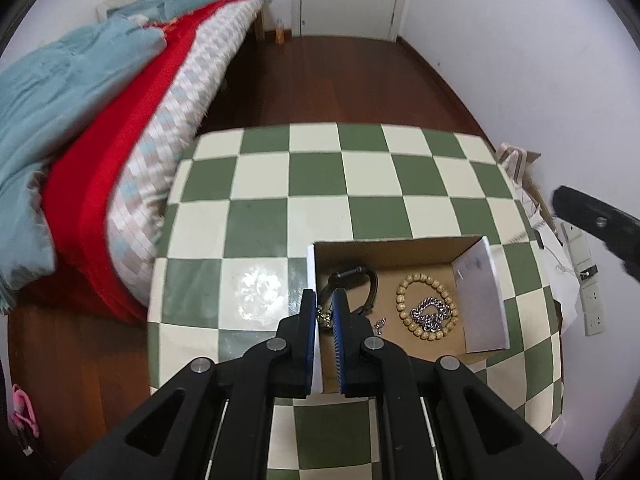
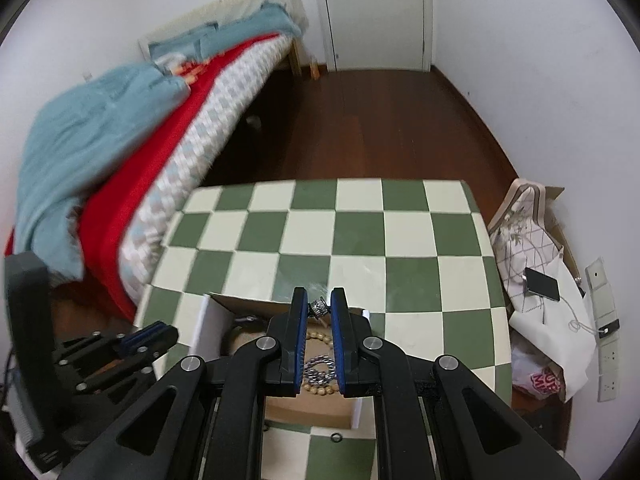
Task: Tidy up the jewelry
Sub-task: 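Carry both items into the white box and open both tools, then lift both open tools up out of the box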
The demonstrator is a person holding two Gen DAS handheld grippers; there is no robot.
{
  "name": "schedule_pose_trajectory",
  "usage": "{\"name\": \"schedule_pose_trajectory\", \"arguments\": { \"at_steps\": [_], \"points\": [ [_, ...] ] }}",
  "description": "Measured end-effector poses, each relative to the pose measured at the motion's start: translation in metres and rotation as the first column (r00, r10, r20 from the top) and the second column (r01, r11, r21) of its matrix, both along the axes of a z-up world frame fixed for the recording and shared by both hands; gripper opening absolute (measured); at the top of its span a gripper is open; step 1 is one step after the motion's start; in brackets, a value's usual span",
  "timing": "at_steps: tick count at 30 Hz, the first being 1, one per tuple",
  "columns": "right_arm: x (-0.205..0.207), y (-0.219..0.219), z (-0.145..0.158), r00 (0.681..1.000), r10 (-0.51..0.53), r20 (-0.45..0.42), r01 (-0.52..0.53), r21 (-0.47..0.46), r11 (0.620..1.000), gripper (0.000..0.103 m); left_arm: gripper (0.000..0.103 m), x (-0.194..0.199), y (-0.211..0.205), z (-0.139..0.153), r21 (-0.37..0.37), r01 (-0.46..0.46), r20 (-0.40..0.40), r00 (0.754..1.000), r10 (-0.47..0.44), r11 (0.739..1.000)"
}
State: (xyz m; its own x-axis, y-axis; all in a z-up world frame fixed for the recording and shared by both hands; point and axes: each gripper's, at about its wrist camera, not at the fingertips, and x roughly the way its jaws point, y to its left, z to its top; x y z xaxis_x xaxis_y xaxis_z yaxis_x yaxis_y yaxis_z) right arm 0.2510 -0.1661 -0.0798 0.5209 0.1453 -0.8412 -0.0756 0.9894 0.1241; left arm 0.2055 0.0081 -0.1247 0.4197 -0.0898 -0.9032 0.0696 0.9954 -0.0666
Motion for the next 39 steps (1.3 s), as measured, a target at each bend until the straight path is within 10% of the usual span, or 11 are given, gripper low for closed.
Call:
{"name": "schedule_pose_trajectory", "arguments": {
  "at_steps": [13, 15, 17, 23, 39],
  "points": [
    [0.035, -0.006, -0.052, 0.987, -0.005, -0.161, 0.007, 0.011, 1.0, 0.018, 0.011, 0.037, -0.007, -0.031, -0.023, -0.02, -0.099, 0.995, 0.018, 1.0],
    [0.032, -0.008, -0.053, 0.986, -0.011, -0.163, 0.014, 0.016, 1.0, 0.045, 0.025, 0.04, -0.006, -0.031, 0.006, -0.037, -0.095, 0.995, 0.037, 0.999],
    [0.027, -0.011, -0.051, 0.987, -0.02, -0.157, 0.024, 0.02, 1.0, 0.056, 0.062, 0.038, -0.003, -0.027, 0.003, -0.05, -0.07, 0.996, 0.05, 0.999],
    [0.006, -0.009, -0.053, 0.987, -0.022, -0.159, 0.017, -0.027, 0.999, 0.093, 0.103, 0.028, 0.004, -0.015, 0.044, -0.079, -0.005, 0.997, 0.08, 0.996],
    [-0.057, -0.002, -0.064, 0.986, -0.076, -0.146, 0.056, -0.133, 0.989, 0.103, 0.103, -0.027, 0.016, 0.006, 0.135, -0.148, 0.128, 0.983, 0.13, 0.98]
  ]
}}
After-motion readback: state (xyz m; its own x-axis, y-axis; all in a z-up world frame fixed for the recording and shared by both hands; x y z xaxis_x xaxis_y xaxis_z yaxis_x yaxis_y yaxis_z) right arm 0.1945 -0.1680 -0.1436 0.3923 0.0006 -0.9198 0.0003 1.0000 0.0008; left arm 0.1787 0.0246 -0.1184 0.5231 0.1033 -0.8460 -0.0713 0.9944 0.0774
